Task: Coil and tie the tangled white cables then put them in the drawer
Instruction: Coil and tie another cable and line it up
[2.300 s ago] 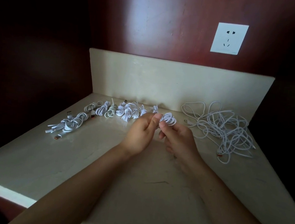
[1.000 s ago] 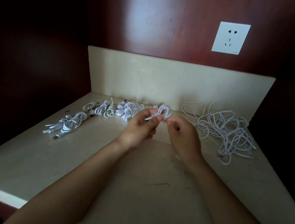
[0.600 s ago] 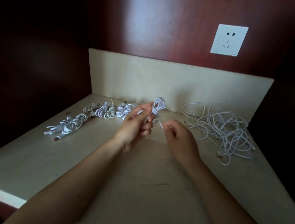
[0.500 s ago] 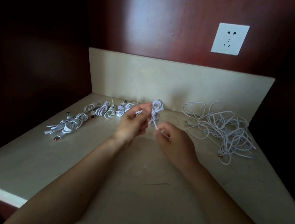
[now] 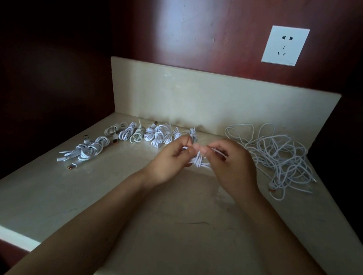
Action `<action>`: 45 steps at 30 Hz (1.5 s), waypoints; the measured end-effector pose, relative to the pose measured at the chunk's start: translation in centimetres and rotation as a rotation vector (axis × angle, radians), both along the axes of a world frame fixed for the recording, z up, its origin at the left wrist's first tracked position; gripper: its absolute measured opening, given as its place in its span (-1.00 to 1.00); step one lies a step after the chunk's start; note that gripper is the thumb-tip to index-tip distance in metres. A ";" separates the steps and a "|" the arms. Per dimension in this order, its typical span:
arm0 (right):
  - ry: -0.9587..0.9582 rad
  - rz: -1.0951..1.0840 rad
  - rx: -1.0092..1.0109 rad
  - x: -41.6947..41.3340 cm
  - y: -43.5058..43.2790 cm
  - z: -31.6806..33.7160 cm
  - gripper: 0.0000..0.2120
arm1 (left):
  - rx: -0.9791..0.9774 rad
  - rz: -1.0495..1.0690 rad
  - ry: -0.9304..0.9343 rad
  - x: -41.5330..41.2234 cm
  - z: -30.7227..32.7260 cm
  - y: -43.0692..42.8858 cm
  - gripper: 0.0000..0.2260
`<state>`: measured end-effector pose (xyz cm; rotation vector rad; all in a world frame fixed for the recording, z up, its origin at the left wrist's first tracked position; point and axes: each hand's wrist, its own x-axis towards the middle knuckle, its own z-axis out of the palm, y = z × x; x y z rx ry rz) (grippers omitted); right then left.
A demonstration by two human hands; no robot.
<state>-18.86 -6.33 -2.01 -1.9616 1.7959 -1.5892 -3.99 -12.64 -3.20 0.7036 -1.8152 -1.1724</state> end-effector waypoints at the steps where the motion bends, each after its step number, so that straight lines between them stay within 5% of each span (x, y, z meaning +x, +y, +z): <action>1: -0.140 0.073 0.043 0.0 0.0 0.3 -0.89 | 0.039 -0.005 0.030 -0.1 0.3 0.2 -0.72; 4: -0.576 0.295 0.274 0.0 0.4 1.0 -0.85 | 0.112 -0.098 0.109 -0.1 0.5 0.5 -0.69; 8: -0.830 0.418 0.530 -0.2 0.5 0.5 -0.84 | 0.234 -0.224 0.252 -0.5 0.5 0.8 -0.75; 13: -0.627 0.351 0.395 1.5 0.4 -0.8 -0.94 | 0.331 0.079 0.321 -0.8 0.9 0.7 -0.78; 17: -0.526 0.245 0.302 2.3 -0.3 -1.3 -0.92 | 0.180 0.219 0.264 -1.3 0.3 0.6 -0.83; 24: -0.626 0.218 0.286 1.0 -0.2 -0.9 -0.75 | -0.292 0.078 0.021 -1.3 -0.4 1.0 -0.81; 28: -0.551 0.161 0.256 0.2 -0.7 -1.4 -0.73 | -0.306 -0.006 -0.024 -1.4 -0.1 1.4 -0.79; 32: -0.319 0.152 0.222 -0.1 -1.1 -1.8 -0.71 | -0.194 0.034 -0.001 -1.1 -0.7 0.7 -0.64; 35: -0.192 0.154 0.201 0.0 -1.1 -1.7 -0.74 | 0.080 -0.014 0.027 -0.9 -0.6 0.4 -0.60; 41: -0.248 0.180 0.248 -0.1 -1.0 -1.5 -0.67 | 0.358 -0.059 0.117 -0.5 -0.3 -0.1 -0.79; 45: -0.316 0.184 0.289 0.1 -1.1 -1.7 -0.91 | 0.448 -0.023 0.185 -0.3 -0.4 -0.4 -0.82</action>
